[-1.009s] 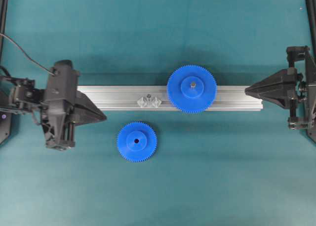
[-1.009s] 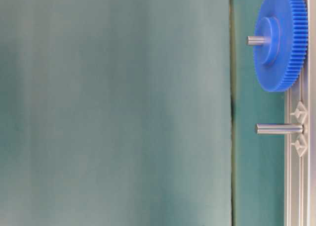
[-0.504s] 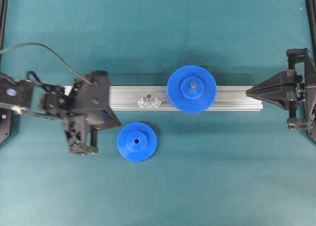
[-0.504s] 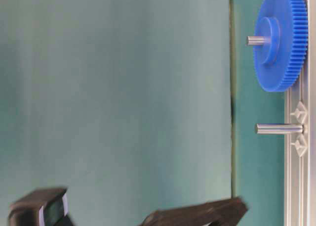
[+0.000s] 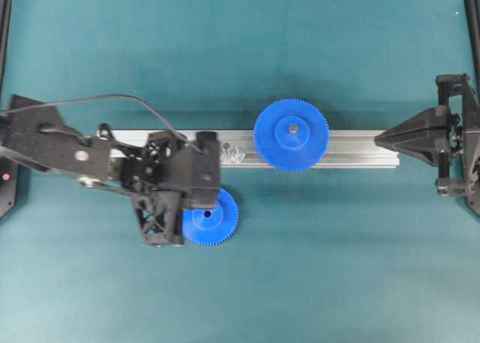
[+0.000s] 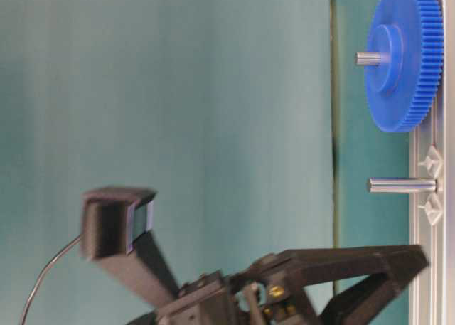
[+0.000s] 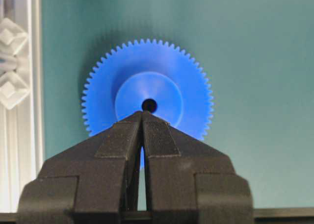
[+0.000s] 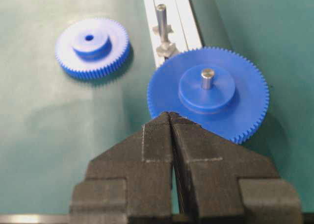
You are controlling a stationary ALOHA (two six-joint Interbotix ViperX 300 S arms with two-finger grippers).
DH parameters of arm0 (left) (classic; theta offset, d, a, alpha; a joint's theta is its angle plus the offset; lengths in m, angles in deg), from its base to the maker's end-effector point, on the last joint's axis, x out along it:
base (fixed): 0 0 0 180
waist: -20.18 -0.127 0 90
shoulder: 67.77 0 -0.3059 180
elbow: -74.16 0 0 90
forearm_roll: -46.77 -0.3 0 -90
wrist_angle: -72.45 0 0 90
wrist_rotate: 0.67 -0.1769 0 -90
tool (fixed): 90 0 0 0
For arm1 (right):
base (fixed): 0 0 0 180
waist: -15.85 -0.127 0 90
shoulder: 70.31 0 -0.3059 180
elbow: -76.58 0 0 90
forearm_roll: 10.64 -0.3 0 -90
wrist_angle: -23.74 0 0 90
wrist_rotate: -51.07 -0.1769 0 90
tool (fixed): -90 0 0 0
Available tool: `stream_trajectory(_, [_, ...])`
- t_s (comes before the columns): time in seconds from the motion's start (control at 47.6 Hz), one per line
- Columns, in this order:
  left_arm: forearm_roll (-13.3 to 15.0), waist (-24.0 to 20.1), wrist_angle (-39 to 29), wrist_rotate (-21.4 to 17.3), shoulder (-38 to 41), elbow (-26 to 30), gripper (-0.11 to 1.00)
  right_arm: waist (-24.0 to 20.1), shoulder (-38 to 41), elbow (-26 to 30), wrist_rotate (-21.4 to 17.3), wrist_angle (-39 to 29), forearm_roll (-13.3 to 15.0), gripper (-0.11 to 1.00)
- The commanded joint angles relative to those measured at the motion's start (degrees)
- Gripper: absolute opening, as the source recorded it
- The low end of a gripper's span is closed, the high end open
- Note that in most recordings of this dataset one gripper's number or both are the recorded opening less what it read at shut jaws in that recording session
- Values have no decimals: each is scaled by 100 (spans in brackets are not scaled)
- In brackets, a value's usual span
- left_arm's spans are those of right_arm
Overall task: Find the location of the shaft and insert the small gear.
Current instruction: 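Lower the open left gripper over the small blue gear's hub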
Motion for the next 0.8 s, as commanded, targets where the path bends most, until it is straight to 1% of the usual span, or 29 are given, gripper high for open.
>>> stream_trajectory(0.0, [-9,44,-220,9,70,299,0,44,18,53,-53,26,-9,2])
stream_trajectory(0.189, [-9,44,-668,-9,343,589,0,53,18,44,-53,26,-9,2])
stream_trajectory(0.42, [-18,105,-861,-9,650,879,0,62,9,18,-53,26,-9,2])
stream_trajectory(0.631, [-9,132,-1204,-9,844,1046,0,79,9,9,-53,26,-9,2])
stream_trajectory(0.778, [-18,132,-1283,-18,896,1125,0,79,9,0,-53,26,-9,2])
